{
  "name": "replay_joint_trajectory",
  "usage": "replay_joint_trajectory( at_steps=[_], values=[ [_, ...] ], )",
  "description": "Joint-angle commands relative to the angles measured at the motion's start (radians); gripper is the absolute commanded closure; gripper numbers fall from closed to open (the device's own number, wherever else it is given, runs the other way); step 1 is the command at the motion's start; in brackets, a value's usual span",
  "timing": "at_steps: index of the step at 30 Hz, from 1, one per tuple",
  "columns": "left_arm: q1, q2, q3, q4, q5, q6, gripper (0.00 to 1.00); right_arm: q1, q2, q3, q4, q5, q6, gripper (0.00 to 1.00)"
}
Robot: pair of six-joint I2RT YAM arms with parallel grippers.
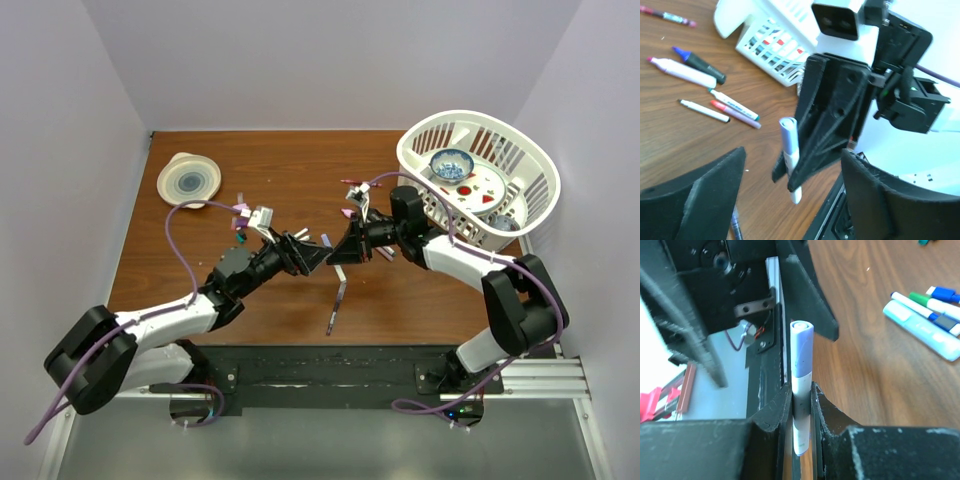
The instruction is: Open the pen caps
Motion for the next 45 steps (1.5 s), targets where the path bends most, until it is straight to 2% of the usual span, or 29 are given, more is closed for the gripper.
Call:
replay_joint_trajectory(
  at_steps=[1,13,17,21,24,25,27,28,31,33,40,45],
  values=[
    [0.018,0.04,0.071,-0.007,-0.015,0.018,0.26,0.002,0.008,0.046,-0.035,-0.068,-0.071,1.0],
    [0.019,0.135,0.119,0.06,0.073,0.001,0.51,0.005,0.029,0.052,-0.026,-0.067,-0.045,1.0],
    [0.019,0.151,0.131,0.067,0.076,0.001,0.56,0.004,0.032,0.052,-0.019,-0.065,-0.035,1.0],
    [0.021,0.16,0.154,0.051,0.07,0.01,0.65,0.005,0.036,0.052,-0.019,-0.062,-0.029,1.0],
    [0.019,0.167,0.16,0.051,0.07,0.007,0.75,0.007,0.043,0.054,-0.019,-0.062,-0.028,1.0],
    [0.019,0.17,0.16,0.056,0.07,0.007,0.83,0.007,0.043,0.056,-0.019,-0.062,-0.026,1.0],
    [0.021,0.169,0.159,0.059,0.073,0.005,0.91,0.005,0.043,0.056,-0.019,-0.062,-0.025,1.0],
    [0.021,0.169,0.157,0.063,0.076,0.007,1.0,0.007,0.043,0.057,-0.019,-0.062,-0.023,1.0],
    [0.035,0.152,0.16,0.051,0.053,0.007,1.0,0.005,0.045,0.054,-0.019,-0.061,-0.023,1.0],
    [0.061,0.105,0.163,0.019,-0.02,0.008,1.0,0.01,0.049,0.051,-0.019,-0.054,-0.019,1.0],
    [0.335,-0.043,0.188,-0.134,-0.218,-0.039,1.0,0.05,0.1,0.103,-0.173,0.013,-0.089,1.0],
    [0.433,-0.11,0.173,-0.22,-0.294,-0.036,1.0,0.067,0.14,0.148,-0.28,0.042,-0.153,1.0]
  ],
)
